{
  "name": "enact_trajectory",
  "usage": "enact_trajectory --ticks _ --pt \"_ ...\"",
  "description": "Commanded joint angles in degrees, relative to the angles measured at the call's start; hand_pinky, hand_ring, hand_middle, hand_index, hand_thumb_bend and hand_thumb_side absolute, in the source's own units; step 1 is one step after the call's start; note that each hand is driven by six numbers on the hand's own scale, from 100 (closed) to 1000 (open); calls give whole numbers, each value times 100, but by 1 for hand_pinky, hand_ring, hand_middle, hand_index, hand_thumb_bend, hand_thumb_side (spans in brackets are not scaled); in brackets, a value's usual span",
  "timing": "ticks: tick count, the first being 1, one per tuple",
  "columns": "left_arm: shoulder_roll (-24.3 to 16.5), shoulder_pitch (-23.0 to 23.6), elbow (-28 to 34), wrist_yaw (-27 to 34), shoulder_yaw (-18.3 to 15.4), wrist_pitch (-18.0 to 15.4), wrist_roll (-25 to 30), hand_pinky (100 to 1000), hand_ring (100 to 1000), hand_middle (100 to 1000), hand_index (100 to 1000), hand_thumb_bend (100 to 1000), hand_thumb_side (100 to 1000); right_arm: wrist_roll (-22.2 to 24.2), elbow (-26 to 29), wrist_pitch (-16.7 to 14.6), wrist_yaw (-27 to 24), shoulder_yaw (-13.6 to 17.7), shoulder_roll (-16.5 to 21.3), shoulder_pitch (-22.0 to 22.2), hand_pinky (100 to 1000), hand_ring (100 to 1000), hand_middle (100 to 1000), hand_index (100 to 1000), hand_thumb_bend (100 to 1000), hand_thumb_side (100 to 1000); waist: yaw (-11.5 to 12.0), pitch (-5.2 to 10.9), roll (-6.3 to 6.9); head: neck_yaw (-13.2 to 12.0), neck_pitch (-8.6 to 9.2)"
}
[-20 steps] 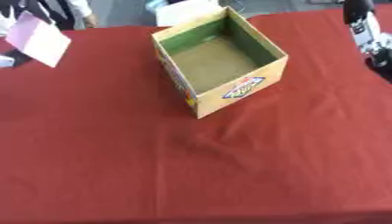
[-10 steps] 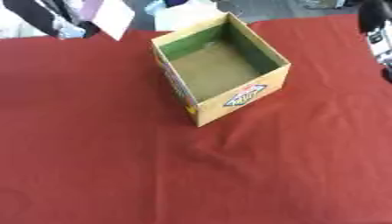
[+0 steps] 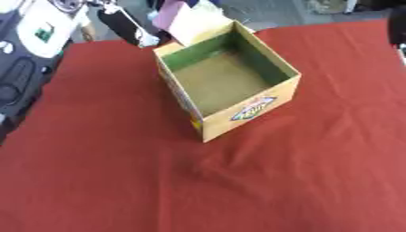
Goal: Pick up objects on the table and place them in the box.
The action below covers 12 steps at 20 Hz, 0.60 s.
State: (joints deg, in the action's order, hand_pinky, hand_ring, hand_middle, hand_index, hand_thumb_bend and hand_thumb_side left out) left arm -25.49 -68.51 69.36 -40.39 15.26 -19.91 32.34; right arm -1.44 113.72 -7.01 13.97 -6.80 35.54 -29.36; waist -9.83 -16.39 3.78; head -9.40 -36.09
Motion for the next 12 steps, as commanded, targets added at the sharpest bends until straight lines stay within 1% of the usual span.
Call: enact_trajectory --ticks 1,7,12 --pt "196 -189 -200 -229 -90 3 -274 511 531 518 658 100 142 43 87 0 -77 10 6 -126 847 765 733 815 100 977 -43 79 -20 -69 118" --pt "507 -197 -653 -734 -158 102 -650 513 533 521 657 100 144 79 87 -33 -137 -18 -110 -259 847 765 732 815 100 976 -244 -4 1 -188 254" --pt "609 -143 -921 -1103 -170 9 -841 523 545 529 663 109 162 58 87 -15 -138 11 -108 -230 848 765 732 814 100 977 -300 -58 24 -153 257"
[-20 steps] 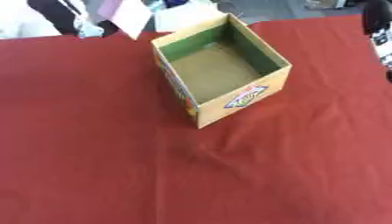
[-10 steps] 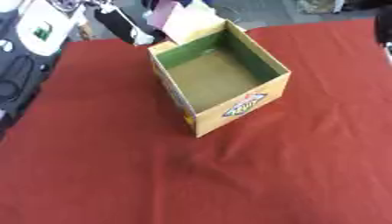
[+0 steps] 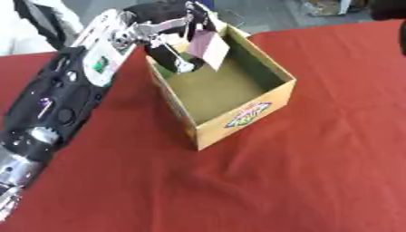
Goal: Pick up objects on the table and place them in the box.
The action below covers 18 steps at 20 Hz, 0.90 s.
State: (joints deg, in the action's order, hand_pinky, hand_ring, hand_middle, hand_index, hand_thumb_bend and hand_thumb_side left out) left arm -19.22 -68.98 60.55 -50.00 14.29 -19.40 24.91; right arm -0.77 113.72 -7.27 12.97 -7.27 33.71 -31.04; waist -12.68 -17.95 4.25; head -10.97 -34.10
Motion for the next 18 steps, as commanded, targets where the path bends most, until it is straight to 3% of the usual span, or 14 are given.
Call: enact_trajectory --ticks 1,5,6,10,12,18 --pt "-4 -91 -69 -162 -67 -72 -114 526 547 531 665 118 168 -14 87 10 -36 61 71 -59 848 765 732 814 100 977 -18 91 -22 6 53" --pt "16 -78 -115 -214 -27 -169 -127 582 586 567 713 255 224 -28 87 17 -34 68 70 -45 848 765 732 814 100 977 -12 74 -24 14 35" --pt "10 -75 -113 -248 -14 -185 -124 650 642 614 768 357 259 -30 87 17 -33 69 70 -42 848 765 732 814 100 977 -8 73 -25 17 28" --pt "-8 -57 -93 -524 10 -270 -135 742 770 740 870 621 381 -35 87 20 -29 75 76 -27 848 765 732 814 100 977 9 73 -31 27 -5" --pt "-9 -48 -91 -595 5 -324 -143 763 793 763 887 697 416 -39 87 25 -25 79 76 -18 849 765 731 814 100 978 20 76 -33 42 -20" --pt "-17 -26 -76 -719 -19 -391 -208 790 822 785 902 707 422 -45 87 33 -16 90 80 9 849 765 732 814 100 977 41 95 -47 73 -52"
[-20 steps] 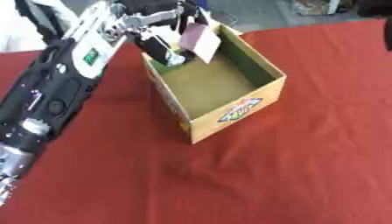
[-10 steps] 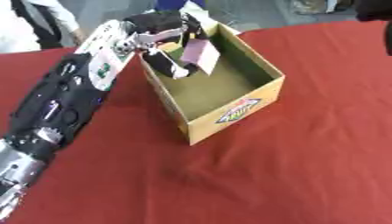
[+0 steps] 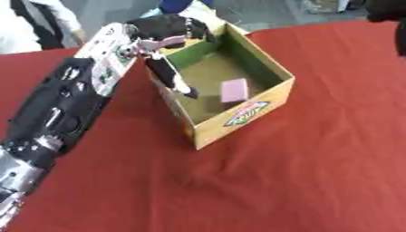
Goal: Pick up objects on the table and place them in the box.
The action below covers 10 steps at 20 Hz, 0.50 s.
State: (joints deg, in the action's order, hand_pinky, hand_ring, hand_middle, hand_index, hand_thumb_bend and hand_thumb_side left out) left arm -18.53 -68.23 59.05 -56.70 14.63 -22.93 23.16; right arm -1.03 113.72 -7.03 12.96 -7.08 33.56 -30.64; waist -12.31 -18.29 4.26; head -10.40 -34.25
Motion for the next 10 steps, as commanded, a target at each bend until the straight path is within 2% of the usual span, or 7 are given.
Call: enact_trajectory --ticks 1,7,10 --pt "-86 -101 88 -36 -63 -41 -60 778 813 777 895 659 414 -22 87 10 -16 73 93 -29 848 765 732 814 100 977 9 134 -52 19 -43" --pt "-193 -115 499 370 -141 71 -418 737 765 725 858 509 414 -40 87 15 -9 94 115 19 848 766 732 815 100 974 80 216 -82 52 -149" --pt "-358 -90 1036 746 -171 234 -588 730 751 703 828 495 424 -52 87 12 5 109 152 54 847 766 733 815 100 972 155 278 -89 62 -226"
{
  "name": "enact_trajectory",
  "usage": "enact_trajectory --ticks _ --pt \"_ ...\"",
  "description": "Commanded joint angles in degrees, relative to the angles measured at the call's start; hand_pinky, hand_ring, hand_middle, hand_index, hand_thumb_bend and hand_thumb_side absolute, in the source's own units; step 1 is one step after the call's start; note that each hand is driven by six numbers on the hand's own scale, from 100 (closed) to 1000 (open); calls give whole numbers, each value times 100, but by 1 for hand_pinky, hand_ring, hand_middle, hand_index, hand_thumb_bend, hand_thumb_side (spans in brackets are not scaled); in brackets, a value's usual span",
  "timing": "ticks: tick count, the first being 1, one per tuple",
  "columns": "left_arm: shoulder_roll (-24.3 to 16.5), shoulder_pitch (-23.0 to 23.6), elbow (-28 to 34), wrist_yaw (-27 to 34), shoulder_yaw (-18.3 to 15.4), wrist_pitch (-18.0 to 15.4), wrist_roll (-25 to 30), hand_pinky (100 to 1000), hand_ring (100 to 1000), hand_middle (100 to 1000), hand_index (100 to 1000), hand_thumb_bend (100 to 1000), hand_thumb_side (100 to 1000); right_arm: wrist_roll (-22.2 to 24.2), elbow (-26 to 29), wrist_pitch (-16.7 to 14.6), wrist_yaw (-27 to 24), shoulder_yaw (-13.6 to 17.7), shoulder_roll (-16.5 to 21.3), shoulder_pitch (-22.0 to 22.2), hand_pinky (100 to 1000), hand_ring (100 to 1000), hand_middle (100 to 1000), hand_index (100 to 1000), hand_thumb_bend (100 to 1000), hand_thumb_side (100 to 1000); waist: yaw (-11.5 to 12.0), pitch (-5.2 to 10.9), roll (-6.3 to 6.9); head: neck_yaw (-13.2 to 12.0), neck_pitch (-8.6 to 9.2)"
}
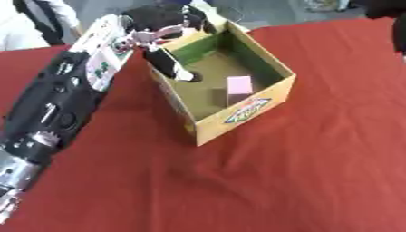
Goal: Pick up objects on the table and place them in the box.
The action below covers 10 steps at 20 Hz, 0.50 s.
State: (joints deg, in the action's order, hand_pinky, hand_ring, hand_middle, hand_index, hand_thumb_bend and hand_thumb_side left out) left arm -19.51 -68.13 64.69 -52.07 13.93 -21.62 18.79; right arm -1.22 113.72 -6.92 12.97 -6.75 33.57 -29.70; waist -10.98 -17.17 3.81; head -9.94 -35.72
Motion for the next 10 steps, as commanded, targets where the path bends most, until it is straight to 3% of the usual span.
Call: enact_trajectory --ticks 1,6,10 --pt "-348 -70 727 452 -131 171 -209 729 749 703 828 488 431 -41 87 -1 12 85 168 -24 847 766 733 815 100 971 53 193 -48 28 -110" --pt "-1016 322 2288 1349 -374 716 -648 718 730 706 839 419 505 -111 87 -19 58 153 254 47 846 767 734 816 100 967 213 288 -51 105 -226" --pt "-1729 1012 3595 2005 -666 1258 -1198 727 742 729 857 405 553 -175 87 -16 96 203 294 111 846 768 735 816 100 965 373 341 -54 133 -298"
